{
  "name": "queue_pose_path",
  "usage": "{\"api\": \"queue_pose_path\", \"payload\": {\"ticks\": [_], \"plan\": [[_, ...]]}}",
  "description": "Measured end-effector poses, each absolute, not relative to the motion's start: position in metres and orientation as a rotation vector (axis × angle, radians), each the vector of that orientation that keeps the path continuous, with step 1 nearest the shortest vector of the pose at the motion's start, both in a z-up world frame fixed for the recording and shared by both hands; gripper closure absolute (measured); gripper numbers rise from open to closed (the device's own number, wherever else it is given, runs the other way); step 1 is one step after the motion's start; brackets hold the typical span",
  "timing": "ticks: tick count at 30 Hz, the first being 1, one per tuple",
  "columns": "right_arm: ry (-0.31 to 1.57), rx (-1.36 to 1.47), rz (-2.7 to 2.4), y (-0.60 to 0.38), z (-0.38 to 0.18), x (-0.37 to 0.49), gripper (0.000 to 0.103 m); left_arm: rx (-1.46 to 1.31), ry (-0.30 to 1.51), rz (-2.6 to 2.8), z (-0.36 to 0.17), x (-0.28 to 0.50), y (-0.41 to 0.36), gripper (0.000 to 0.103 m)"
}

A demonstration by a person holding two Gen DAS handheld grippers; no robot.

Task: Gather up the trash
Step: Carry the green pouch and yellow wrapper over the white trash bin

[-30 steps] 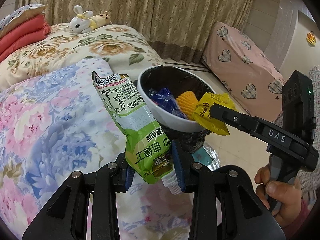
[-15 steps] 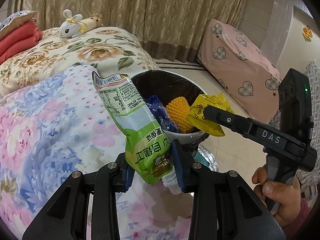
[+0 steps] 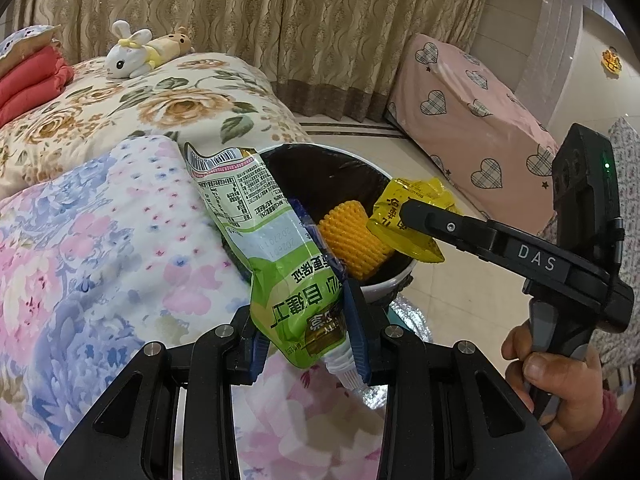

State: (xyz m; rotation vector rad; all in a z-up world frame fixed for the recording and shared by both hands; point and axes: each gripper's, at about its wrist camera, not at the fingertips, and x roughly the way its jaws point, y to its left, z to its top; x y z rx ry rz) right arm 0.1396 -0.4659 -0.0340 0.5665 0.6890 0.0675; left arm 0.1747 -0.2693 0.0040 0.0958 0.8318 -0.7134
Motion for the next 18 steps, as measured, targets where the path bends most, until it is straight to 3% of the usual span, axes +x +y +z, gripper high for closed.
{"api": "queue_pose_path", "payload": {"ticks": [18], "plan": [[0.718,0.591,0.052,-0.484,-0.042,0.153,0.061,0.072,0.856,-0.729,0.003,0.193,-0.291,0.071]]}}
